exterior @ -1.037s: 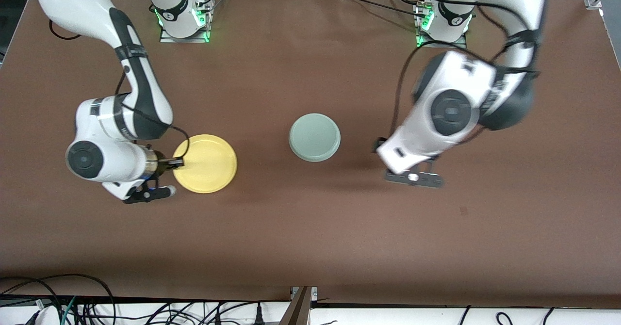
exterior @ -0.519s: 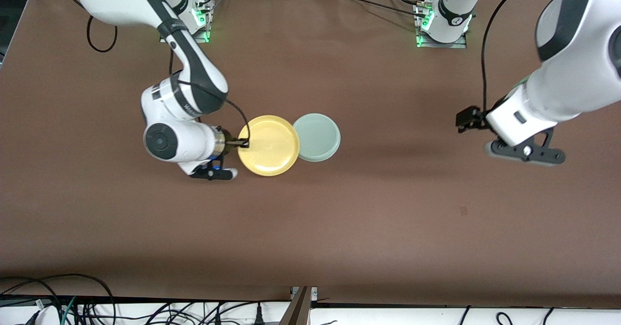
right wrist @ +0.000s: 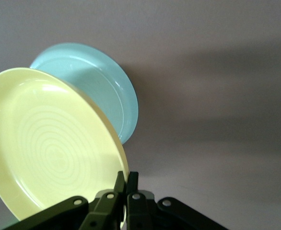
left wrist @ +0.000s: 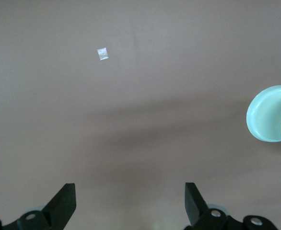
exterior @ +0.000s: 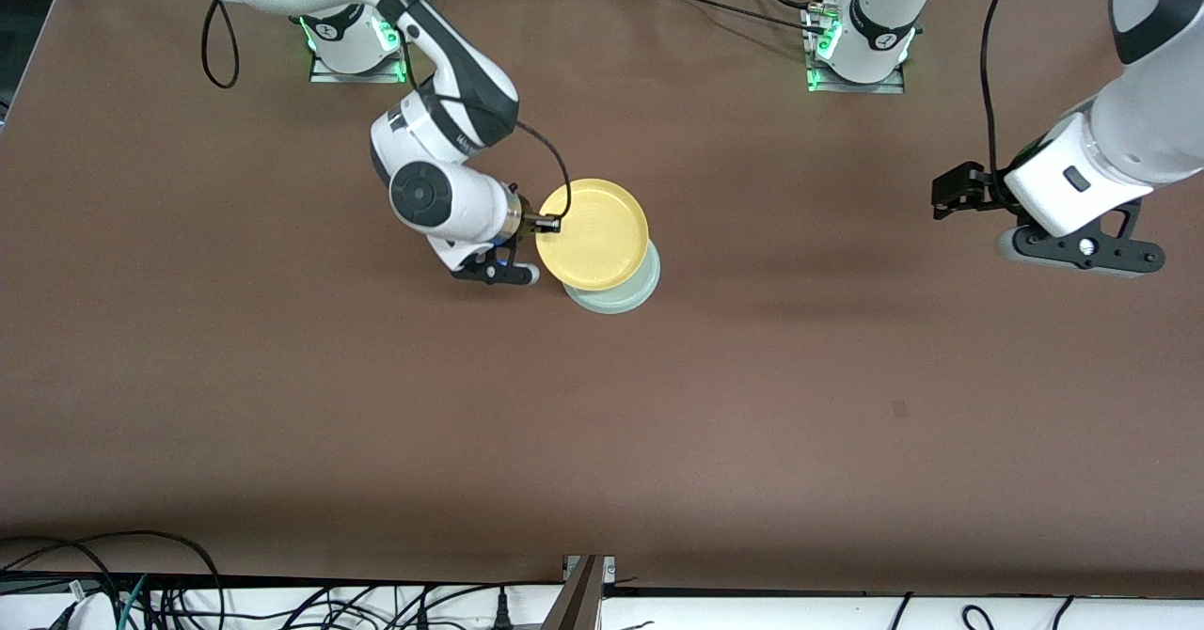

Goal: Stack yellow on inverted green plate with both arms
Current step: 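Carry the yellow plate onto the inverted green plate with the right gripper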

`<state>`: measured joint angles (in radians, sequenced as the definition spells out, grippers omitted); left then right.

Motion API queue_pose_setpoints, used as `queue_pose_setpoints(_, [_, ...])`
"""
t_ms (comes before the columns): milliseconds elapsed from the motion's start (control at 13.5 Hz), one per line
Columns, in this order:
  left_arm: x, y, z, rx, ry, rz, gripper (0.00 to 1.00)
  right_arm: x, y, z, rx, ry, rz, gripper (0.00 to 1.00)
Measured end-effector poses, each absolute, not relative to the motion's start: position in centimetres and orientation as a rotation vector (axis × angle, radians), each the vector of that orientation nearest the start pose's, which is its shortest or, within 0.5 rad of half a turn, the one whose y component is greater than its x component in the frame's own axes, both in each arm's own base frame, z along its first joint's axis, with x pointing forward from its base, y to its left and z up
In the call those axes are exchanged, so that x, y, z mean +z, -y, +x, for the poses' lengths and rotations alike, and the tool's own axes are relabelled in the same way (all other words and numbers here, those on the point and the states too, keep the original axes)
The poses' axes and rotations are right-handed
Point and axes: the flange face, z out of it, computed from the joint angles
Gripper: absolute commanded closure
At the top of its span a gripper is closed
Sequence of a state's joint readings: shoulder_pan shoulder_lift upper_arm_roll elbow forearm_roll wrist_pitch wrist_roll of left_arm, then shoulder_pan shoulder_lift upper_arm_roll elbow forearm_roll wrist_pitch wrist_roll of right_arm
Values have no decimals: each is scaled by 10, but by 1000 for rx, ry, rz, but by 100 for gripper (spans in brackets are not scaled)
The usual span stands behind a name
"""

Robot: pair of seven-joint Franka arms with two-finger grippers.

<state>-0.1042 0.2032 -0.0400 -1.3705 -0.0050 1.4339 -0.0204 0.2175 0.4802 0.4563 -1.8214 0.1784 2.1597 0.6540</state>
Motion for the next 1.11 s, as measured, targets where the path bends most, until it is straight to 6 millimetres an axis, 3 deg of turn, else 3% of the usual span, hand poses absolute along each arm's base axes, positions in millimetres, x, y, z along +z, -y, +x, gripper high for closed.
queue_pose_setpoints(222, [583, 65, 572, 118, -157, -3139, 0, 273, -392, 472, 346, -185, -2882, 100])
queue_pose_setpoints(370, [584, 60, 560, 38, -152, -3117, 0, 262, -390, 465, 308, -191, -2873, 100])
queue_pose_setpoints(667, [588, 44, 559, -60, -123, -3099, 0, 258, -395, 465, 234, -199, -2843, 100])
queue_pose_setpoints(1111, [598, 47, 547, -45, -166, -3071, 0, 219, -400, 468, 180, -240, -2790, 100])
